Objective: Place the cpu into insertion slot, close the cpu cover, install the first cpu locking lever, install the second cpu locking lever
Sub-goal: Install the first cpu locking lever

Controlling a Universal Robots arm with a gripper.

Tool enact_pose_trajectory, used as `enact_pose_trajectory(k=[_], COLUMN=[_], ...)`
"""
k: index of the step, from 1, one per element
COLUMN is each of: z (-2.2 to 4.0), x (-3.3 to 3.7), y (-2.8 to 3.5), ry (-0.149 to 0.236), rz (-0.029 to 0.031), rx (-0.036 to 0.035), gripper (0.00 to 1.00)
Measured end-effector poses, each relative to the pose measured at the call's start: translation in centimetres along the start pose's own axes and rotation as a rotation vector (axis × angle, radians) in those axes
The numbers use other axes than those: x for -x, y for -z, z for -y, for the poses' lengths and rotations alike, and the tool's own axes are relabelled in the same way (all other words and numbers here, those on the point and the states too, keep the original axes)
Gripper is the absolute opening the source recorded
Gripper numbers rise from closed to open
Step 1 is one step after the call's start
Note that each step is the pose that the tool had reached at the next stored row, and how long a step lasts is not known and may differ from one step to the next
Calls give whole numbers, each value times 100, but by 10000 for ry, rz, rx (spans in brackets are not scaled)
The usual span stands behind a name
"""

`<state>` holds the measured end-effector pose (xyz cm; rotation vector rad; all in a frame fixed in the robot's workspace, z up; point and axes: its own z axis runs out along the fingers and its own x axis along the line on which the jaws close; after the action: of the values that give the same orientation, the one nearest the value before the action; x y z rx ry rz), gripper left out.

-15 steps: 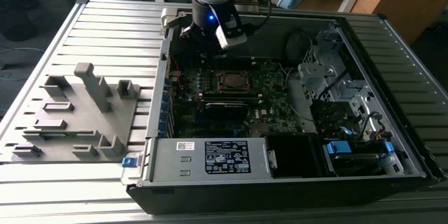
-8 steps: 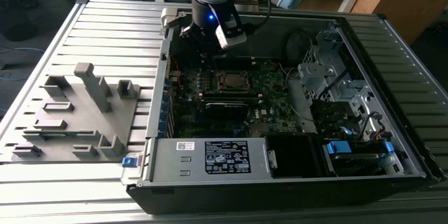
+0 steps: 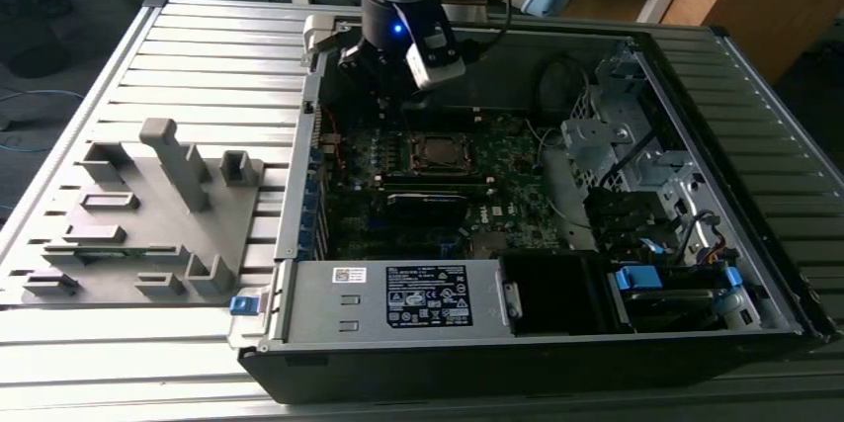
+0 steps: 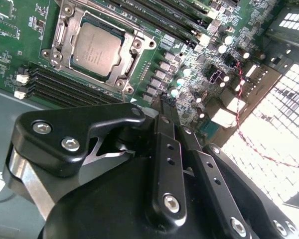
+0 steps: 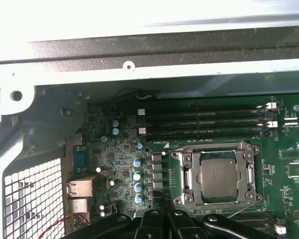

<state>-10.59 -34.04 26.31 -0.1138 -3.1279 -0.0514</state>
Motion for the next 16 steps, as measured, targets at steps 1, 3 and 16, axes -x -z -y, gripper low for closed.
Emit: enact_pose_trajectory(k=[1,3,16], z=[0,0,-1], x=[0,0,-1], y=[1,1,26], ry=[0,0,0], rz=[1,1,-2], rx=[1,1,9], gripper=[11,11,11])
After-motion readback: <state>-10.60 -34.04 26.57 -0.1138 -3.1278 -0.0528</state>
